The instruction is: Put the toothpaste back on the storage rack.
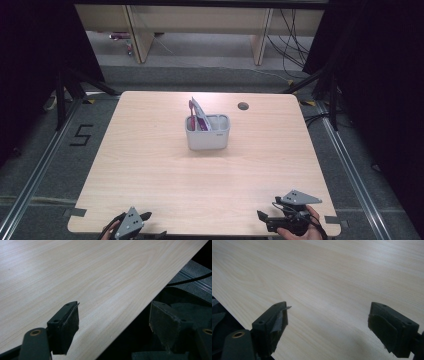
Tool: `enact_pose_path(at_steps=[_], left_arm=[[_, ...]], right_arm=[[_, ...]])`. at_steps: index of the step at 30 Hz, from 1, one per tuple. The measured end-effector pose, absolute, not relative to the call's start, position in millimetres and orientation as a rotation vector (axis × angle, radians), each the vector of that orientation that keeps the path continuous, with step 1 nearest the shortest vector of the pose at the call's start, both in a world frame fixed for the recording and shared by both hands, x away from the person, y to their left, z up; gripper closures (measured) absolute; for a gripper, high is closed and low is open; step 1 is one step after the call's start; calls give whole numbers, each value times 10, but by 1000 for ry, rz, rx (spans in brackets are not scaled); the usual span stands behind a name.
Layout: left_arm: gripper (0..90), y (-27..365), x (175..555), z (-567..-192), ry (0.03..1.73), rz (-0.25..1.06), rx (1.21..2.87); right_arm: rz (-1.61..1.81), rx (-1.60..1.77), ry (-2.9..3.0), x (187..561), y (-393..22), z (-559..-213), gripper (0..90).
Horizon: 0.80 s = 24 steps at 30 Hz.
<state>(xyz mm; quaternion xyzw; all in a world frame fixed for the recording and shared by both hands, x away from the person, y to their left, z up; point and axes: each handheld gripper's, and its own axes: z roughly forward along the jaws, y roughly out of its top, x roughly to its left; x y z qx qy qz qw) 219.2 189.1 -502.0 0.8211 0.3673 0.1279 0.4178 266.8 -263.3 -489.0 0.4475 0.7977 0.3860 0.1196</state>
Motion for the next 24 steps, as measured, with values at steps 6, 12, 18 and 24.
enact_pose_path(at_steps=[6,12,18,24], left_arm=[[236,1903,2192,-5020,910,324,2076],[236,1906,2195,-5023,910,328,2081],[236,1903,2186,-5019,915,327,2078],[236,1905,2190,-5021,909,324,2078]], right_arm=[[1092,1323,2348,2633,-2630,-4902,165],[1070,1301,2366,2615,-2631,-4923,164],[1063,1312,2363,2594,-2631,-4949,164],[1058,1270,2372,2602,-2640,-4966,164]])
